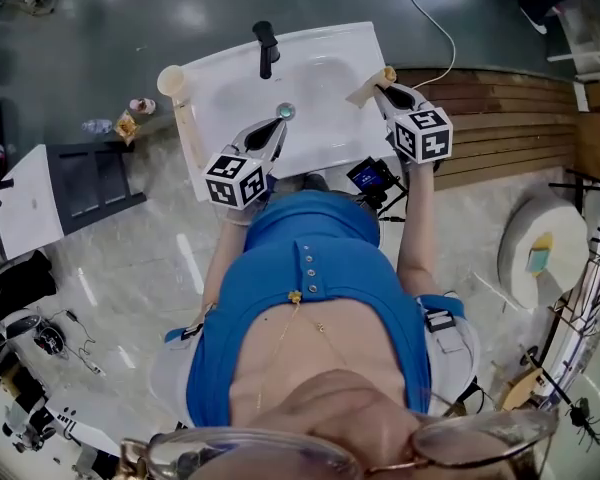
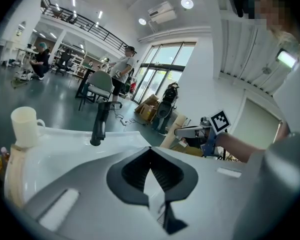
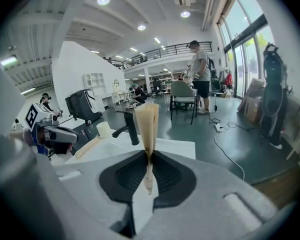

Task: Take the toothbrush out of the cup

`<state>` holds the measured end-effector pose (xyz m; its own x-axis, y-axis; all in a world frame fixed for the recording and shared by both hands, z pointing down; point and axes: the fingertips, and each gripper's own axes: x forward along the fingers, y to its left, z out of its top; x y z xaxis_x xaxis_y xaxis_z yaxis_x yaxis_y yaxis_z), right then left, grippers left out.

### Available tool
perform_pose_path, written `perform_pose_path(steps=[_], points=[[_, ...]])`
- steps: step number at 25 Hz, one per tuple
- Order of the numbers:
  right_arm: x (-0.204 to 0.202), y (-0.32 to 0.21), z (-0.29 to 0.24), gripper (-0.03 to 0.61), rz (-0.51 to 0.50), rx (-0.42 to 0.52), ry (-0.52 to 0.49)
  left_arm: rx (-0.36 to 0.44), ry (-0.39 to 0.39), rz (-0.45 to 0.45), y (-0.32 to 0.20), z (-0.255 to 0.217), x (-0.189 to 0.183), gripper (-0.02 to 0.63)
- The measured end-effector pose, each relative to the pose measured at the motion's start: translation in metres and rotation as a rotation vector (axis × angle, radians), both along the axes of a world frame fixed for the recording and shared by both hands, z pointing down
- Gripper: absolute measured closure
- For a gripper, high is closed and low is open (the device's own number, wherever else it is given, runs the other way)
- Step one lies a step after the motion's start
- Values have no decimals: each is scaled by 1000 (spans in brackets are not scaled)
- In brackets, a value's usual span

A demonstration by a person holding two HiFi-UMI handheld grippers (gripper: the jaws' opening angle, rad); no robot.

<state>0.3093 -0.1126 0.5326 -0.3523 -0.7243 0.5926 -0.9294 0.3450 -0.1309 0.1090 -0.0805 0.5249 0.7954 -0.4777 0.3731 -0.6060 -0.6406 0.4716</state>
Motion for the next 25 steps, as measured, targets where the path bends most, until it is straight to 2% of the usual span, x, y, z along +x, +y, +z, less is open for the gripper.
perform_pose_path(steps=[4,11,25], points=[[15,5,6,545,11,-36,31,-5,-1,20,-1,2,11,612],[46,17,18,545,-7,-156,179,-8,-5,43,1,5,28,612],[57,35,60,545,-145,-411,201,-17,-14,-18,13,1,28,612]])
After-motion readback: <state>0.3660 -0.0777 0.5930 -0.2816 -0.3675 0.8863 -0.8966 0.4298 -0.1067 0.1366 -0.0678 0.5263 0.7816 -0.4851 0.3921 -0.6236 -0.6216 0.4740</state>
